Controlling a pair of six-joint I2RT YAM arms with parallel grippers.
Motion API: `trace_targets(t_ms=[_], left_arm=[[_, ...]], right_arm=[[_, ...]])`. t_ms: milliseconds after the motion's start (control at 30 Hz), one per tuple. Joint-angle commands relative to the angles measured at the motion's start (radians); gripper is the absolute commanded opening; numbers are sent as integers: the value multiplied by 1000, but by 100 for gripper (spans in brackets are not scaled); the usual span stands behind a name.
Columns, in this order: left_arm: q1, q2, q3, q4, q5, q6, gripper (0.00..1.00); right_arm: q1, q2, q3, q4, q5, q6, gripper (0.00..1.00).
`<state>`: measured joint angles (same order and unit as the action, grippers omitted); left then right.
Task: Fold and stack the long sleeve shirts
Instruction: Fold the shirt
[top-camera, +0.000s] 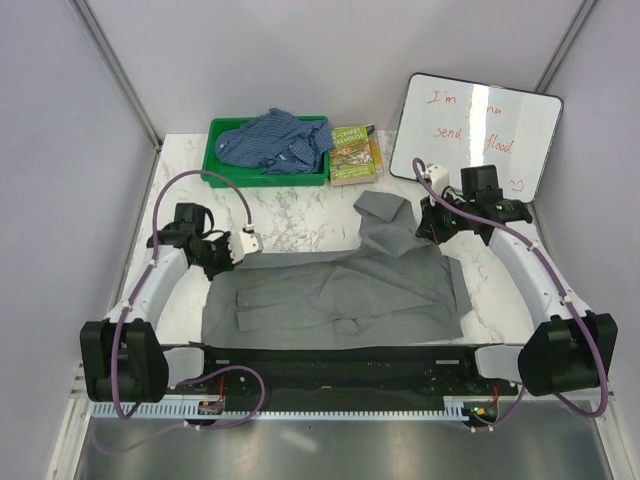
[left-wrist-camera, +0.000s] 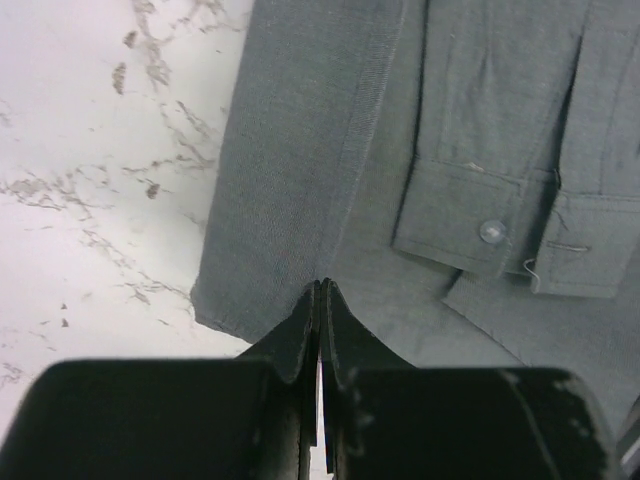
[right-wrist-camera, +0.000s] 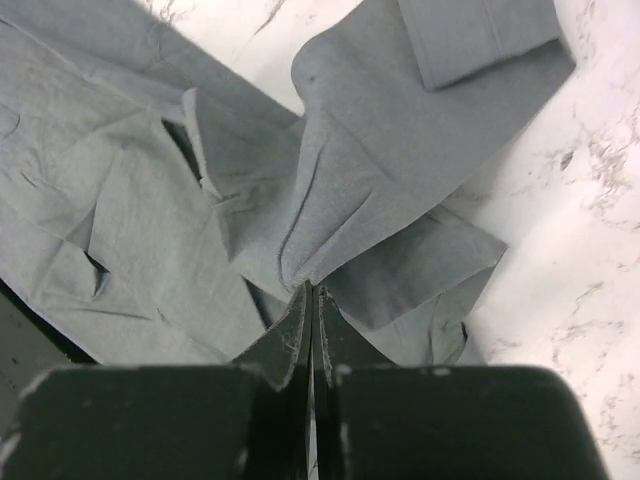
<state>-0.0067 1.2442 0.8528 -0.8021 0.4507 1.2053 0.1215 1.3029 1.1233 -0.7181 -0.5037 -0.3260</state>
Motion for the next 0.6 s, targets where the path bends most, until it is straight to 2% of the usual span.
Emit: trace_targets(t_ms=[0, 133, 233, 267, 300, 333, 400, 500, 567], left_arm=[[5, -78, -73, -25, 16, 96, 2], [4, -88, -119, -45, -7, 118, 20], [4, -75, -126, -52, -27, 100, 33], [4, -74, -115, -54, -24, 90, 35], [4, -74, -106, -58, -23, 74, 39], [4, -71, -95, -63, -11, 44, 43], [4, -69, -51, -74, 15, 13, 45], [4, -51, 5, -75, 34, -42, 45], [4, -22, 37, -77, 46, -81, 46]], right_arm=[[-2, -82, -75, -30, 4, -44, 0], [-2, -103, -175, -58, 1, -97, 0], [-2, -96, -185, -92, 16, -134, 1], [0, -87, -175, -105, 25, -140, 6], [0, -71, -162, -121, 27, -162, 25], [0, -62, -128, -147, 28, -166, 34], [-2, -42, -88, -173, 40, -192, 46], [-16, -8, -19, -175, 57, -197, 53], [-28, 28, 19, -162, 59, -183, 53]])
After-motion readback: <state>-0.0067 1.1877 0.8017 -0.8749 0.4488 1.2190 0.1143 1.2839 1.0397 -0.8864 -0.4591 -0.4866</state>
